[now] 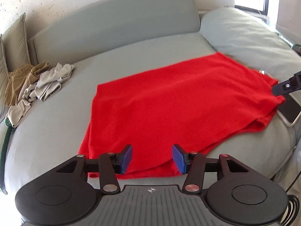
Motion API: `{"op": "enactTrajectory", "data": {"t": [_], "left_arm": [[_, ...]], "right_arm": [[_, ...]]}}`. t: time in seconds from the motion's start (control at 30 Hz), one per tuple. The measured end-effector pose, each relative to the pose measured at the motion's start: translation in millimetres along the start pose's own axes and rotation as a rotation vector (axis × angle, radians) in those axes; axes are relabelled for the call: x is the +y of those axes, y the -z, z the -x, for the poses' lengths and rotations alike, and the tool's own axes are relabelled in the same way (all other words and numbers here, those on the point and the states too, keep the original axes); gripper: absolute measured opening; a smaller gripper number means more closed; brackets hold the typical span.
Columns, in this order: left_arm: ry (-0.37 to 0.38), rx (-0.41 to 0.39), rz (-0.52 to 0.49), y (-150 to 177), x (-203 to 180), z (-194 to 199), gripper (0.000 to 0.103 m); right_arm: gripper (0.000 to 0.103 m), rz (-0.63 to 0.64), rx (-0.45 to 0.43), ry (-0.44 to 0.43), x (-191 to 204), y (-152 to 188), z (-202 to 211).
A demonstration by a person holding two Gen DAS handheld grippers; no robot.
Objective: Fold clothes
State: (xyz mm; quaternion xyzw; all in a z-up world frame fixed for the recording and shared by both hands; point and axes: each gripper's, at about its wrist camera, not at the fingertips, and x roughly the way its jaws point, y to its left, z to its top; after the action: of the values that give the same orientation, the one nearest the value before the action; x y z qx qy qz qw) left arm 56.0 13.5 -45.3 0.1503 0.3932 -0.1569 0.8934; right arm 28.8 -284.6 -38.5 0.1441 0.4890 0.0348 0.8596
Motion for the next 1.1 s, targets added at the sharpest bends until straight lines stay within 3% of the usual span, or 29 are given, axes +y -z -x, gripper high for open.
{"op": "enactTrajectory", "data": {"t": [0.13,0.23,0.37,0.43,0.47,0.53,0.63,0.7,0.73,0.77,0.83,1.07,1.1], "left_arm": [[0.04,-0.08,0.022,-17.8,-23.6,-12.2,0.052],[0.063,-0.069,0.019,-27.8,-40.3,-41.6,0.051],[0.08,0.021,-0.024,-15.9,-53.6,-73.3,0.048],[0.083,-0.017,-0.052,-8.1,-54.3,-71.6,0.048],[0.092,-0.018,-0.043,-6.6,-51.2,-71.6,0.048],[0.109,-0.013,-0.009,-4.4,-44.8,-72.7,0.049],[0.106,-0.008,0.03,-3.3,-42.1,-74.4,0.053],[0.097,-0.01,0.036,-2.0,-43.5,-74.8,0.053],[0.09,-0.011,0.034,-1.2,-45.3,-74.5,0.053],[0.085,-0.011,0.033,-1.1,-46.6,-74.5,0.053],[0.075,-0.008,0.034,-1.6,-49.8,-73.9,0.053],[0.048,0.025,0.066,-1.7,-48.3,-70.3,0.053],[0.042,0.032,0.071,-1.0,-48.3,-68.6,0.053]], "right_arm": [[0.042,-0.147,-0.084,-0.093,-14.2,-29.6,-9.8],[0.044,-0.21,-0.08,-0.162,-20.3,-47.2,-34.0],[0.044,-0.398,0.054,-0.413,-40.4,-63.7,-85.1],[0.044,-0.473,0.149,-0.453,-54.8,-70.4,-113.8],[0.039,-0.508,0.196,-0.468,-62.2,-73.8,-127.9],[0.016,-0.522,0.106,-0.383,-80.5,-84.4,-126.0],[0.022,-0.551,-0.106,-0.179,-108.3,-96.0,-104.4],[0.024,-0.537,-0.175,-0.165,-109.9,-94.7,-88.2],[0.029,-0.528,-0.206,-0.164,-109.9,-93.7,-80.1],[0.034,-0.502,-0.184,-0.18,-102.2,-87.9,-78.8],[0.053,-0.441,-0.121,-0.217,-83.7,-74.3,-79.2],[0.052,-0.227,0.101,-0.345,-19.0,-27.0,-80.4],[0.051,-0.208,0.106,-0.327,-15.6,-22.1,-77.9]]}}
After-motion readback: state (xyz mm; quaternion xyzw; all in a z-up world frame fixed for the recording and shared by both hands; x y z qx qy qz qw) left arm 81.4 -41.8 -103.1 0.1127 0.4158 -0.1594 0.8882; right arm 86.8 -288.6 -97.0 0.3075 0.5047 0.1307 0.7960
